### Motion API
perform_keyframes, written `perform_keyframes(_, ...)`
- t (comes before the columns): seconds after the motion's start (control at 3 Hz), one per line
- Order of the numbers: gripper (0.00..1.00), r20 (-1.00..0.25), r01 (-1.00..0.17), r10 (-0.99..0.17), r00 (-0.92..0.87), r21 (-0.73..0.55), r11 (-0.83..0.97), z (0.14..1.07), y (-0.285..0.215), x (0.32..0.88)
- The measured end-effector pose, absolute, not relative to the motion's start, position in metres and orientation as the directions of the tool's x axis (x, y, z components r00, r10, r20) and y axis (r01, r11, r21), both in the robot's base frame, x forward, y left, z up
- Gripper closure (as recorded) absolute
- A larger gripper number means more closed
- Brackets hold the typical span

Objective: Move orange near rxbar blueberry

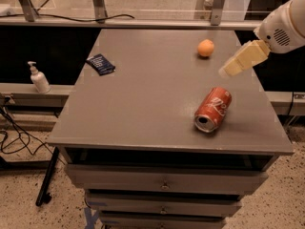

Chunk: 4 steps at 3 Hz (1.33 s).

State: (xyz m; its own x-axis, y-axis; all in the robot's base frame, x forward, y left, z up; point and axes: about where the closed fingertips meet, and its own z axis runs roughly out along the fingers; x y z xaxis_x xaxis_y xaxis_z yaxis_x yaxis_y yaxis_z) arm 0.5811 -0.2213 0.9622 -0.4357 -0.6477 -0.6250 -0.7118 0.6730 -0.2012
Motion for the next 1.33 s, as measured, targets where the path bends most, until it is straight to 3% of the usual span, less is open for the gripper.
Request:
perform_keyframes(0.33, 0.00, -0.670, -0.647, -0.568, -0.477, -0.170, 0.744, 0.960, -0.224, 0.603)
perform_keyframes(1.0, 0.00, -0.797, -0.380, -0.199, -0.570, 0.041, 0.924, 0.936, -0.244, 0.712)
perform_keyframes(1.33, 0.00, -0.820, -0.352, -0.129, -0.557, 0.092, 0.932, 0.921, -0.234, 0.751)
